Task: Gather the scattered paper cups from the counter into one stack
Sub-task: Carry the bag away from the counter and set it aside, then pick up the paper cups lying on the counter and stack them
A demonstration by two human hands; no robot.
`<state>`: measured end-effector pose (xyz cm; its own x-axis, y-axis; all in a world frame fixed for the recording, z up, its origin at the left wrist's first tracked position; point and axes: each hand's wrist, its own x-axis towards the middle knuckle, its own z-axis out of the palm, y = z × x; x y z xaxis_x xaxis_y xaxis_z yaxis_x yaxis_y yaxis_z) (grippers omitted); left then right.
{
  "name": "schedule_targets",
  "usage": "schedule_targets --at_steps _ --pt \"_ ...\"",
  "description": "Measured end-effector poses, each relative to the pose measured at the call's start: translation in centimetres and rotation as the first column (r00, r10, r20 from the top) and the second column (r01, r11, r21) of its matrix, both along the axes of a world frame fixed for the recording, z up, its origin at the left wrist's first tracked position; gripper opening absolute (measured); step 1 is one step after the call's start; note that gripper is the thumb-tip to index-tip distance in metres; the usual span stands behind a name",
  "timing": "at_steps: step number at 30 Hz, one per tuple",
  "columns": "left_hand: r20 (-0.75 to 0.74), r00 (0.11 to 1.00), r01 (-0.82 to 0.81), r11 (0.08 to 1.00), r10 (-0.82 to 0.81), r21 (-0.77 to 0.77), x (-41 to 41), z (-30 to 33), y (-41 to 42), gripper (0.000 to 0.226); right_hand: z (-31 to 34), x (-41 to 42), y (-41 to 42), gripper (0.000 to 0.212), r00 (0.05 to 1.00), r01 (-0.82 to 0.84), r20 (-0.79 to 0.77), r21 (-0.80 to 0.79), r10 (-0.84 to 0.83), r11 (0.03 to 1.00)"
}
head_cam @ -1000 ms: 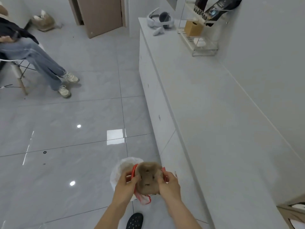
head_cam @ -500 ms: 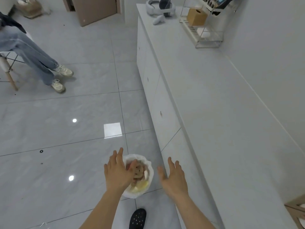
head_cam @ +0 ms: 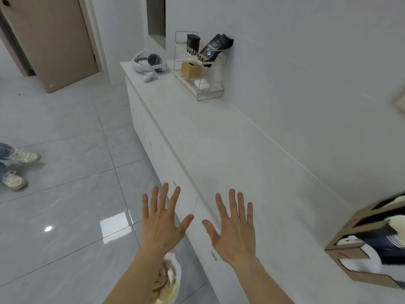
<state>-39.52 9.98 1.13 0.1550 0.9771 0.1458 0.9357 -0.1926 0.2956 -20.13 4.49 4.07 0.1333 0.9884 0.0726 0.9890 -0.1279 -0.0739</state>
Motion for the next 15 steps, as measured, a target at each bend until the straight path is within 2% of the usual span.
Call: schedule_targets --at_steps 8,15 --pt "0.06 0.974 0.213 0.974 -0.218 0.081 9.2 2.7 0.4 0.09 3.1 7.7 -3.9 0.081 0.975 0.218 0.014 0.105 -0.221 0.97" --pt "0.091 0.874 0.461 0.874 -0.477 0.153 21.7 5.8 -3.2 0.089 5.4 17.4 -12.1 0.076 0.887 0.453 0.009 0.187 -0.462 0.872"
